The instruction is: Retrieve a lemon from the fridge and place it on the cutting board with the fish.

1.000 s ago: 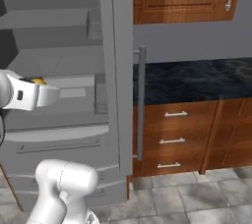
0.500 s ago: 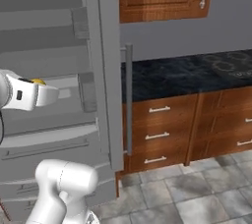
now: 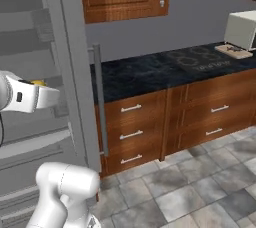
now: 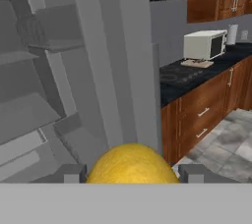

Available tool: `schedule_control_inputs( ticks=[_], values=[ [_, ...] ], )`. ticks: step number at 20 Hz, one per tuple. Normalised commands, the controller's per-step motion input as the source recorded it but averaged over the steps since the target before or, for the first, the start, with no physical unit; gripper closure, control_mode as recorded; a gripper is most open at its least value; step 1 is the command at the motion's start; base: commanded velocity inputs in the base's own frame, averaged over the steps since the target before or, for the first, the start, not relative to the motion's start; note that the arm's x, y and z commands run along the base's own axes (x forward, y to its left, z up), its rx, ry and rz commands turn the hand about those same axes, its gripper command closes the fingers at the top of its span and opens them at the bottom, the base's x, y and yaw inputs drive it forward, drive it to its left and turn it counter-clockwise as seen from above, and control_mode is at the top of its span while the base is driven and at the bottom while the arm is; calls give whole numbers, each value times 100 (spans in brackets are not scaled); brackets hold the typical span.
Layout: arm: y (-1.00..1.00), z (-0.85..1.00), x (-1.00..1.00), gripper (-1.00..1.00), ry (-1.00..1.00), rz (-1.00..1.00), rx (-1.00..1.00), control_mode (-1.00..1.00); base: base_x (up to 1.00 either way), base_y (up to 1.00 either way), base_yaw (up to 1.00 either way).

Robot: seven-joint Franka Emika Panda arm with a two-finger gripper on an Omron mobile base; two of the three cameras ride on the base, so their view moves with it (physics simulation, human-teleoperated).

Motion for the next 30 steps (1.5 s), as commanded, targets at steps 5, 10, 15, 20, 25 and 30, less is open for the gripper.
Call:
schedule_control_inputs(
  ticks=[5,10,15,20,25,30],
  values=[
    [0,0,0,100,0,0,0,100,-78,-93,-47],
    [0,0,0,100,0,0,0,100,-54,-100,-47],
    [0,0,0,100,0,0,0,100,-29,-100,-45],
    [0,0,0,100,0,0,0,100,-7,-98,-46],
    [0,0,0,100,0,0,0,100,50,-57,-26],
    [0,0,0,100,0,0,0,100,83,-72,-10]
  ],
)
